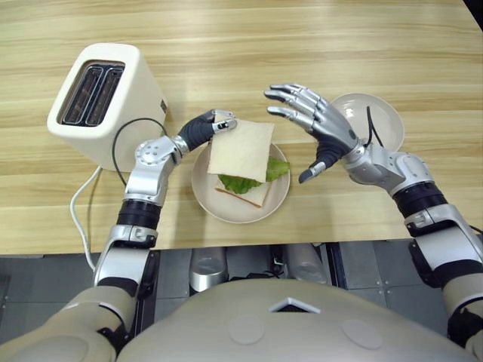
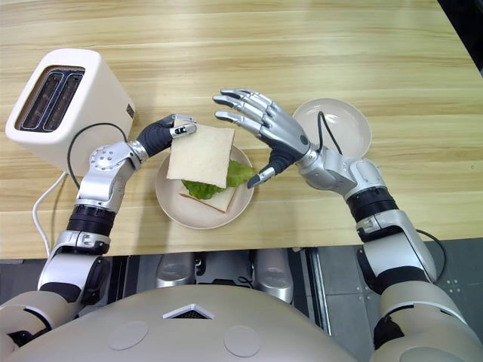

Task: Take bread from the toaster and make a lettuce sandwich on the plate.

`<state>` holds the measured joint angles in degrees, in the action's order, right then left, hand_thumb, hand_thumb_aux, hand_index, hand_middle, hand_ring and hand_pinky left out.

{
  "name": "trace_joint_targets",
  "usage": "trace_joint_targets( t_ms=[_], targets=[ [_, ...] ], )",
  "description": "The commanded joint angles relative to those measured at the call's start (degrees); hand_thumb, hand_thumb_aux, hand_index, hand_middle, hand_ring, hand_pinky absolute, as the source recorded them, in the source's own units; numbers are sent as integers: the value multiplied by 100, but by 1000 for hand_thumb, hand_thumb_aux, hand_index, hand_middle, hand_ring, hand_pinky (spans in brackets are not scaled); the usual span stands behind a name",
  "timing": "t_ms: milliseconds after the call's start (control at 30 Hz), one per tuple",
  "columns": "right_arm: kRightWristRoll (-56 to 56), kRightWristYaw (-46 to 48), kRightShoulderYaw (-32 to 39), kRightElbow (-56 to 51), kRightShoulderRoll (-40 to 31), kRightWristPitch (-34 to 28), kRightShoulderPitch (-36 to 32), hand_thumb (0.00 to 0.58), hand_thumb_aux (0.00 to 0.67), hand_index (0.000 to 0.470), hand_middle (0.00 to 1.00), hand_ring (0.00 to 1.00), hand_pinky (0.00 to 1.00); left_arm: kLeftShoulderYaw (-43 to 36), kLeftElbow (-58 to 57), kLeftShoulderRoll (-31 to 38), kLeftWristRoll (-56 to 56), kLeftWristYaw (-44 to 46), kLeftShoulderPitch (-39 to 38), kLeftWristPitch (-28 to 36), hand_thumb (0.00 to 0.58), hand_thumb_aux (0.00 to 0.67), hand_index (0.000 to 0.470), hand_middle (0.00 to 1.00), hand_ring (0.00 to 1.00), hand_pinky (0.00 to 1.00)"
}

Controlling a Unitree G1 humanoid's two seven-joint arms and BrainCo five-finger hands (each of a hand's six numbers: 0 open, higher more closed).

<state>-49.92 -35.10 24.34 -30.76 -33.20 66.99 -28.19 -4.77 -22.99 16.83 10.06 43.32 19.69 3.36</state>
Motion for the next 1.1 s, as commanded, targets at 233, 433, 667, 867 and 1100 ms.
trace_joint_targets(
  t_ms=[233,433,667,867,1100],
  targets=[
    [-944,311,314,600,-108,67,252,0,0,0,0,0,0,-325,-370,-34,-289,228,112,-106,580,670,460,1000,1000,1000],
    [-1259,713,716,420,-130,-22,175,0,0,0,0,0,0,-469,-295,-14,-518,184,29,-198,580,670,460,1000,1000,1000],
    [-1372,1089,1111,175,-6,-192,121,0,0,0,0,0,0,-633,-251,66,-733,222,25,-272,580,670,460,1000,1000,1000],
    [-1239,1994,1493,-484,159,-482,0,0,0,0,0,0,0,-723,-314,75,-990,-9,104,-321,580,670,460,1000,1000,1000],
    [-224,4127,1742,-1466,258,-869,65,0,0,0,0,0,0,-707,-399,-13,-1315,-436,203,-563,572,594,408,1000,1000,1000]
  ],
)
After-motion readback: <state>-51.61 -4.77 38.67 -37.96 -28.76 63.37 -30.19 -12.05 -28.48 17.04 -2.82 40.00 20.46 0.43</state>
